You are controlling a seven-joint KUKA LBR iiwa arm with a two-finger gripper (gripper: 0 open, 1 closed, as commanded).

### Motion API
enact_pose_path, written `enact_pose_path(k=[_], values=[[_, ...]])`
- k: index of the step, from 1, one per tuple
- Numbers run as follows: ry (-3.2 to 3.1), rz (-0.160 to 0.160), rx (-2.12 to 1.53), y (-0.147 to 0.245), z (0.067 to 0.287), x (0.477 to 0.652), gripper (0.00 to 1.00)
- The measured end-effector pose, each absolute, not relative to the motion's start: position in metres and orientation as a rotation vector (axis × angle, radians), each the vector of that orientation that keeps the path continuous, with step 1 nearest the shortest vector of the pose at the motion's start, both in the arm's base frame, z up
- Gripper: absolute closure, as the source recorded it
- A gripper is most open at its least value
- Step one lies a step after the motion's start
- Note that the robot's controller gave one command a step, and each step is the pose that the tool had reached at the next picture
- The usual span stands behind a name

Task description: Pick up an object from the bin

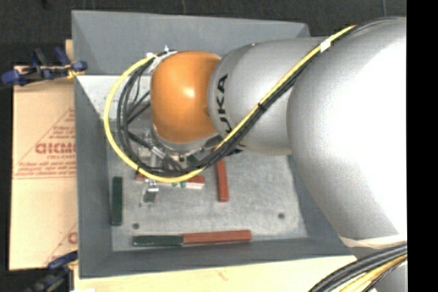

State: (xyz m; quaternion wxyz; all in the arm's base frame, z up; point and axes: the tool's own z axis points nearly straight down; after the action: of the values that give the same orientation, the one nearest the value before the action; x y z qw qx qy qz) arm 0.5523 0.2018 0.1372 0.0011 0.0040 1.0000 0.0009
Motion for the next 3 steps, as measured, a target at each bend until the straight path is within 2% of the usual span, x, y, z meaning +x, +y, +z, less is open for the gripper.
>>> enact_pose_path(k=[1, 2, 3], values=[[3.139, 0.003, 0.013, 0.202, 0.137, 0.552, 0.0], [3.136, 0.002, 0.061, 0.162, 0.093, 0.593, 1.0], [3.136, 0.003, 0.061, 0.162, 0.093, 0.593, 1.0]])
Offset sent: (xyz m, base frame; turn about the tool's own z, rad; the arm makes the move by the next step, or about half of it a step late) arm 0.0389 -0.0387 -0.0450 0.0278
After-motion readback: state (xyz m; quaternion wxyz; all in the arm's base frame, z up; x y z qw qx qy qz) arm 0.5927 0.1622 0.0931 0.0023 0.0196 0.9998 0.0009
